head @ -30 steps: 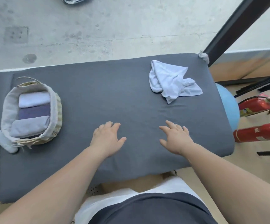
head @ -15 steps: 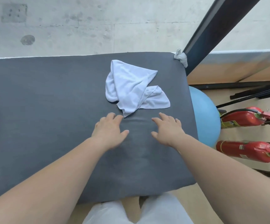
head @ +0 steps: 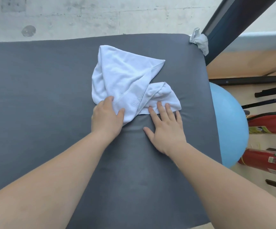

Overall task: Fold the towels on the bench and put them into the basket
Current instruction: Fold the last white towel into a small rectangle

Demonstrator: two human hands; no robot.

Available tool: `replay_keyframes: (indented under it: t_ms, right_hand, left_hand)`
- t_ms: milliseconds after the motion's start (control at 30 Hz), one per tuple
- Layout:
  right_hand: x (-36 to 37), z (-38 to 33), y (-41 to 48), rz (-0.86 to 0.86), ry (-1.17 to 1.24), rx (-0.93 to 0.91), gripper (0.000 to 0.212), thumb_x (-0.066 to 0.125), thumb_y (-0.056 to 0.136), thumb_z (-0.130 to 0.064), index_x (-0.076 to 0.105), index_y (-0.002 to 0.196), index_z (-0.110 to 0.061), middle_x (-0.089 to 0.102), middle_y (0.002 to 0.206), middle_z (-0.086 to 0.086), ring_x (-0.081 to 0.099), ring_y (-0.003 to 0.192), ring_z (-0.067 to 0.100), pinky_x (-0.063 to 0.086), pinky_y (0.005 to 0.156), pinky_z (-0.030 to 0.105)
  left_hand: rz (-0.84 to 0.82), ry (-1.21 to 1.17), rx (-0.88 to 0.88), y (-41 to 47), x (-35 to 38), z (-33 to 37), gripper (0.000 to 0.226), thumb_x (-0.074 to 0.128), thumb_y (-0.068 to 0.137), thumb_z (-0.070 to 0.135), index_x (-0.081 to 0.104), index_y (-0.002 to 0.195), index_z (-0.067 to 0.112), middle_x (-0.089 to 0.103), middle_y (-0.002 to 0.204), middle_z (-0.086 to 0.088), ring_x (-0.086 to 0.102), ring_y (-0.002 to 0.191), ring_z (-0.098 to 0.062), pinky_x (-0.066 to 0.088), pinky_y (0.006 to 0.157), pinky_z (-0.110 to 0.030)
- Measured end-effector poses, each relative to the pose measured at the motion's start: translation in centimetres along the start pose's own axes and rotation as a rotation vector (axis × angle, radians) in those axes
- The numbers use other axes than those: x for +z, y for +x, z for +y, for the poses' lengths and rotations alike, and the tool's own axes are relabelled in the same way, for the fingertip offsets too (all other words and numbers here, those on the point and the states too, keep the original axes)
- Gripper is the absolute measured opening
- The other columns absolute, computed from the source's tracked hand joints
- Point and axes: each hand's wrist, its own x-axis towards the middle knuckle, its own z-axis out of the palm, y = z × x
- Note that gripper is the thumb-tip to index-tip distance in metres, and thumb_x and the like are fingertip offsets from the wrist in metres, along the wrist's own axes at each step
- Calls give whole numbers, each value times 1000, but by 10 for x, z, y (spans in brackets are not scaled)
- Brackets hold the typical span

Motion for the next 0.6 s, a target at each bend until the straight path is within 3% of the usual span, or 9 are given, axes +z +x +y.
replay_keyframes:
  t_ms: [67,133,233,400,600]
  right_hand:
    - [8,-2,3,31,3,8,74,22,98,-67,0,160,-33,-9,169,-1,-15,155,25,-6,124,53]
    - [14,-1,4,57,-11,4,74,20,98,-67,2,160,-32,-7,169,0,-13,155,26,-6,123,54]
    - [16,2,5,85,-23,-2,76,22,98,-67,7,161,-28,-1,170,0,-8,156,26,-4,124,53]
    - [12,2,-2,102,-34,19,76,28,99,-62,14,161,-19,8,169,-3,-2,156,21,-1,125,47]
    - [31,-2,-41,325,60,8,57,61,93,-39,55,142,-9,51,146,4,40,142,27,24,122,48]
  left_hand:
    - [84,-85,-28,7,3,2,33,60,93,32,55,124,23,60,120,1,53,116,-26,47,93,-41]
    - [156,-143,-35,8,6,4,13,62,91,27,58,100,20,62,97,6,57,97,-23,50,80,-37]
    - [243,-247,34,-3,8,4,14,64,90,25,58,81,14,61,80,5,57,82,-19,49,73,-33]
    - [237,-343,106,-41,11,-17,19,67,87,20,58,72,15,56,69,4,53,69,-15,44,65,-25]
    - [195,-342,-28,-90,22,-93,19,65,90,17,56,74,19,59,70,4,56,70,-18,46,67,-33]
